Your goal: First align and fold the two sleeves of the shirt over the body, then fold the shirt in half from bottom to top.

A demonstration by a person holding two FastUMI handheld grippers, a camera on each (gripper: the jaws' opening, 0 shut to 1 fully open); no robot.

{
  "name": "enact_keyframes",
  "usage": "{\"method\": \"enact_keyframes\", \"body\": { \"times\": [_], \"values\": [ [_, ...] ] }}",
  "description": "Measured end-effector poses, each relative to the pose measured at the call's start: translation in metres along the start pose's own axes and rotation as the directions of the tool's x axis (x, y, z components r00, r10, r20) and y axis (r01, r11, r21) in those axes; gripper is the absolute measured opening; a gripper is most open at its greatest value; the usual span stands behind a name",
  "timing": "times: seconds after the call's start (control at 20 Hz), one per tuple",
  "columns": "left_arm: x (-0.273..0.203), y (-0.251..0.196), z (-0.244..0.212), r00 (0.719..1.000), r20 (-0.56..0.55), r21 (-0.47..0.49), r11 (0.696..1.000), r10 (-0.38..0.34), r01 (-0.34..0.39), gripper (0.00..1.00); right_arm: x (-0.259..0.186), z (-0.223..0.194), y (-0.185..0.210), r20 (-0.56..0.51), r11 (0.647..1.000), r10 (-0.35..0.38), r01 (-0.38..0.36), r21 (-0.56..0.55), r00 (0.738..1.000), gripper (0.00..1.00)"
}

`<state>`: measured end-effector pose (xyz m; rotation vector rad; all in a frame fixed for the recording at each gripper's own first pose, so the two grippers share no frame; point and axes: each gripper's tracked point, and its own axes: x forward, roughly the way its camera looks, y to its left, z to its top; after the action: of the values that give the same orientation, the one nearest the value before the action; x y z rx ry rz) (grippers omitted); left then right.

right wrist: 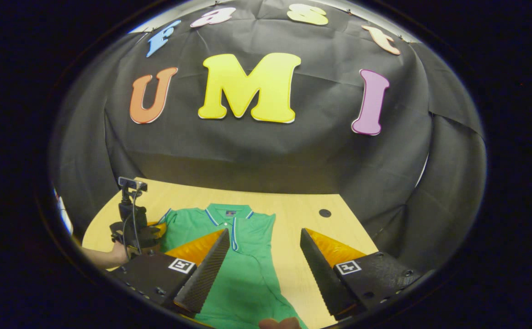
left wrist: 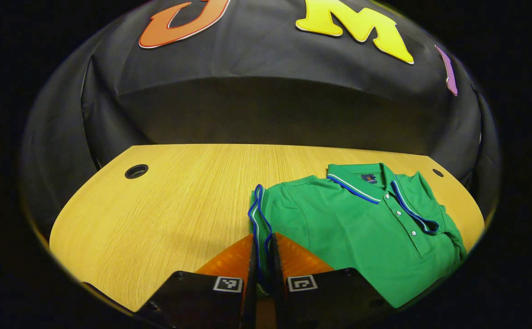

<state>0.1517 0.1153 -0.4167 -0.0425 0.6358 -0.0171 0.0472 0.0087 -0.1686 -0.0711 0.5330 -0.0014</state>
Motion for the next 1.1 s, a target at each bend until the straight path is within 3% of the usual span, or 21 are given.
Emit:
{"method": "enact_keyframes", "body": {
  "times": [0.05, 0.15, 0.55, 0.85, 1.1],
  "values": [
    [0.000, 0.002, -0.001, 1.000, -0.007, -0.009, 1.000, 0.007, -0.007, 0.14, -0.001, 0.001, 0.000, 0.003, 1.000, 0.000, 0.000, 0.002, 1.000, 0.96],
    [-0.003, 0.000, 0.000, 1.000, -0.020, -0.037, 0.999, -0.006, 0.006, 0.07, -0.002, 0.003, -0.001, 0.009, 1.000, -0.001, 0.001, 0.006, 1.000, 0.96],
    [-0.039, -0.014, 0.057, 0.998, 0.058, -0.045, 0.999, -0.017, 0.019, 0.06, -0.011, 0.007, -0.005, 0.043, 0.999, 0.004, -0.005, 0.032, 0.999, 0.96],
    [-0.047, -0.079, 0.088, 0.995, 0.072, -0.007, 0.998, -0.066, 0.067, 0.05, -0.038, 0.012, -0.044, 0.071, 0.997, -0.038, 0.033, 0.075, 0.997, 0.97],
    [-0.030, -0.134, 0.084, 0.995, 0.040, 0.046, 0.995, -0.095, 0.093, 0.06, -0.048, 0.000, -0.084, 0.069, 0.990, -0.100, 0.092, 0.104, 0.993, 0.95]
  ]
}}
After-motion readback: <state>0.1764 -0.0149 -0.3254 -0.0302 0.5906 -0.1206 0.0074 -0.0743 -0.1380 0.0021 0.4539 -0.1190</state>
